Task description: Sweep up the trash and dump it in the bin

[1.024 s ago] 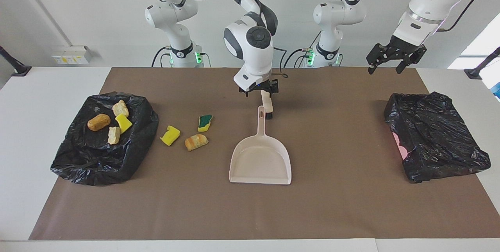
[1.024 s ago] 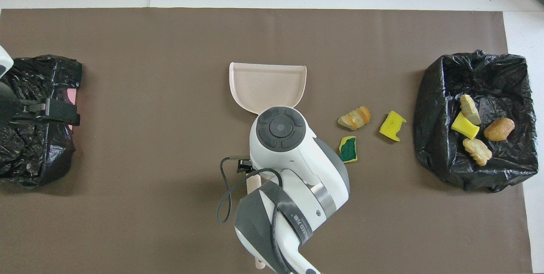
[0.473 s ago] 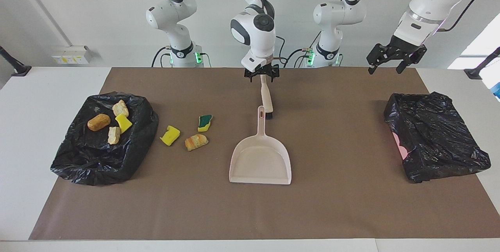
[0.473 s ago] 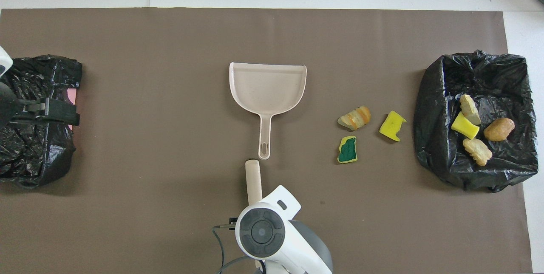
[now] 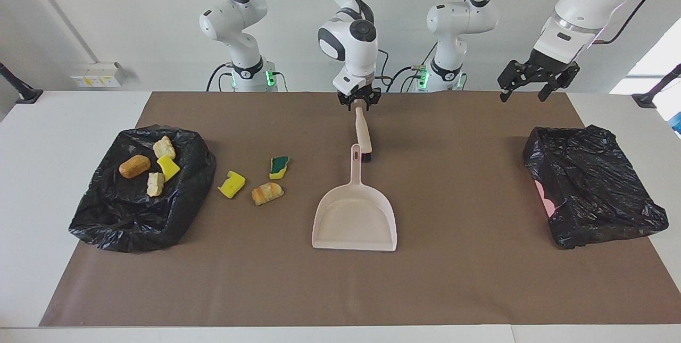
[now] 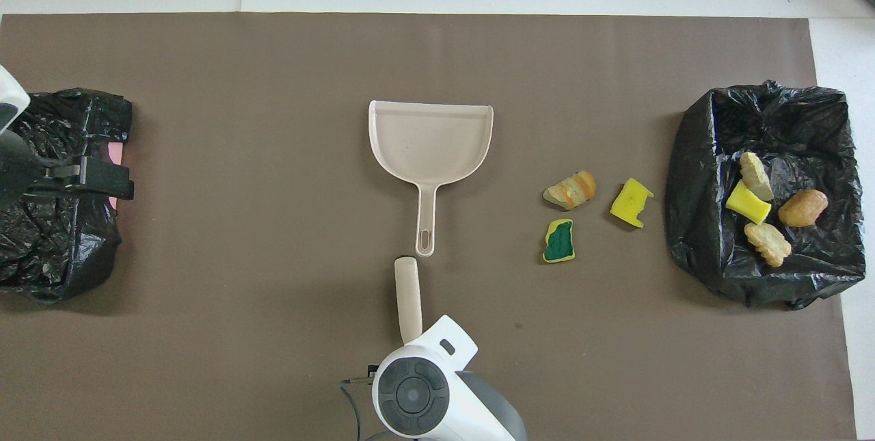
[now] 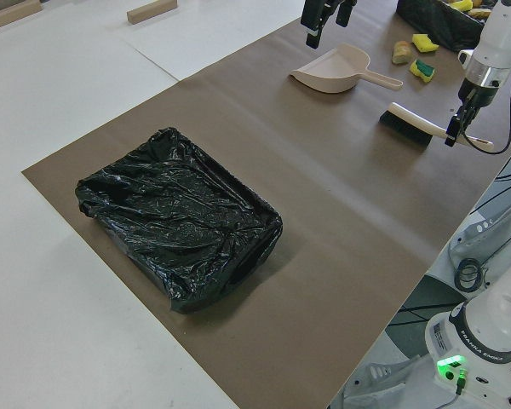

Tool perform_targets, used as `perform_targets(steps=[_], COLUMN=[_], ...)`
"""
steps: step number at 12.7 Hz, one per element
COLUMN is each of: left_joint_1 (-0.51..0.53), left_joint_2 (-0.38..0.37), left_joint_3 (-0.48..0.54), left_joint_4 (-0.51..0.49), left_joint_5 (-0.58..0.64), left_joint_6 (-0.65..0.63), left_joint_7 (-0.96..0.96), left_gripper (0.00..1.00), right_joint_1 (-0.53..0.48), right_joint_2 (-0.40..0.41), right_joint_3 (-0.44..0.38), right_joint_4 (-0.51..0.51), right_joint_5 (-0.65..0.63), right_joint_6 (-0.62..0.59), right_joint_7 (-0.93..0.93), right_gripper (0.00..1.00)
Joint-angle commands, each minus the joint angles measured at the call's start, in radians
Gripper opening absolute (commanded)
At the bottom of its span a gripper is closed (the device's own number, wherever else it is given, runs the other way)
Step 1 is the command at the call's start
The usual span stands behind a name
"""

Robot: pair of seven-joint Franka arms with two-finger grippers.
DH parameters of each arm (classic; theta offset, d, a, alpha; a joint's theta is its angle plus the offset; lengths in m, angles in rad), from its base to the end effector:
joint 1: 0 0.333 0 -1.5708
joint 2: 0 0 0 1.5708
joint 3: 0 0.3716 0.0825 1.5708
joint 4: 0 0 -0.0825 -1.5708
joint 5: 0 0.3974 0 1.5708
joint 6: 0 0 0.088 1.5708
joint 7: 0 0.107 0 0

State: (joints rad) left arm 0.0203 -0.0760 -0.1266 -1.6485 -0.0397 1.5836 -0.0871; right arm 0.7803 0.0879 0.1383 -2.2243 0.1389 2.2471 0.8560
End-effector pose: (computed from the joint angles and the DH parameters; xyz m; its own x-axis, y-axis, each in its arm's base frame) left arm 0.5371 -0.0647 0.6853 0.9998 -0.0185 0.0078 -0.0187 -0.9993 0.0309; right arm 0.3281 0.4347 0.3766 0.9909 -0.0264 -0.1319 -0.0295 -0.9993 -0.0222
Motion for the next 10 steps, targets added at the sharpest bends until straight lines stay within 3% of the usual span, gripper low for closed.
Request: perform_targets(steps=[1, 4, 10], left_joint_1=[0.0, -0.008, -0.058], left_joint_2=[-0.021, -0.013, 0.047], left_joint_3=[0.002, 0.001, -0.008], left_joint_4=[-0.05, -0.053, -0.048], left_joint_5=[-0.014, -0.016, -0.016], left_joint_6=[0.044, 0.097, 0.258], left_joint_7=[0.01, 0.001, -0.045], left_gripper=[1.0, 1.0, 1.0], right_joint_1=[0.004, 0.001, -0.042], right_joint_2=[-0.011, -0.026, -0.126], right_joint_3=[0.0, -0.002, -0.009], right_joint_4=[-0.002, 0.028, 0.055], right_joint_5=[0.022, 0.045, 0.091], right_joint_6=[0.011, -0.03, -0.363], right_joint_7=[0.009, 0.017, 0.064], right_gripper=[0.0, 0.0, 0.0])
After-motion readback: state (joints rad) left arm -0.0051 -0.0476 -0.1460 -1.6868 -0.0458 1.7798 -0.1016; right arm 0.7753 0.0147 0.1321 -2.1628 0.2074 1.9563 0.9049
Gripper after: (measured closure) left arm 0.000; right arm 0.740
